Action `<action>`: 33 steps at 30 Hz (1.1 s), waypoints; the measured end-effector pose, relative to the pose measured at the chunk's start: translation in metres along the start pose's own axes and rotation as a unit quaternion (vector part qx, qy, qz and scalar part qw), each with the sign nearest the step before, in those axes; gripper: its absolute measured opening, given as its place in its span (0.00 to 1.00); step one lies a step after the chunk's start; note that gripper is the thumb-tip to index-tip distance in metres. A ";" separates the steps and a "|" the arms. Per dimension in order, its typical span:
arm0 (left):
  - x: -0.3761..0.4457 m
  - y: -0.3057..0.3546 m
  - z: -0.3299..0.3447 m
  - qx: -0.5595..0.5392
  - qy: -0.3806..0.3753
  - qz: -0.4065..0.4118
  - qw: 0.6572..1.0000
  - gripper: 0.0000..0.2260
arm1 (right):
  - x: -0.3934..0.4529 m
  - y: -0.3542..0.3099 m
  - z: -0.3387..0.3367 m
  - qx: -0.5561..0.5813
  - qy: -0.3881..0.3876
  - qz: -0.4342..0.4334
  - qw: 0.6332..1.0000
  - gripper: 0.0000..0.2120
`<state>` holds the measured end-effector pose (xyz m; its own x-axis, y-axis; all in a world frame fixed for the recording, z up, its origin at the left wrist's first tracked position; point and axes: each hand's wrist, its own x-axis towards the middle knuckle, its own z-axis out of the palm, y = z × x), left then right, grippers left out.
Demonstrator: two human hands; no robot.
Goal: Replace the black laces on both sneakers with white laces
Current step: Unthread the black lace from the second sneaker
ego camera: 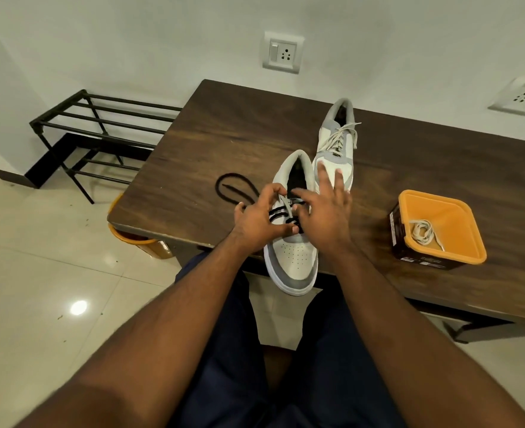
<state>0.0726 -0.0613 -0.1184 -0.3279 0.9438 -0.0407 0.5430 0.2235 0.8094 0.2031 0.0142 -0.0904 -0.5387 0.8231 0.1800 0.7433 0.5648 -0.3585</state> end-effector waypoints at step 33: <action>-0.001 -0.003 0.001 -0.015 0.002 -0.015 1.000 0.29 | 0.057 0.084 -0.065 0.326 0.381 0.230 0.834 0.07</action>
<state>0.0721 -0.0629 -0.1210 -0.3468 0.9359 -0.0625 0.5100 0.2441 0.8248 0.2600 0.1126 -0.0504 0.3365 0.8829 0.3274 0.2954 0.2312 -0.9270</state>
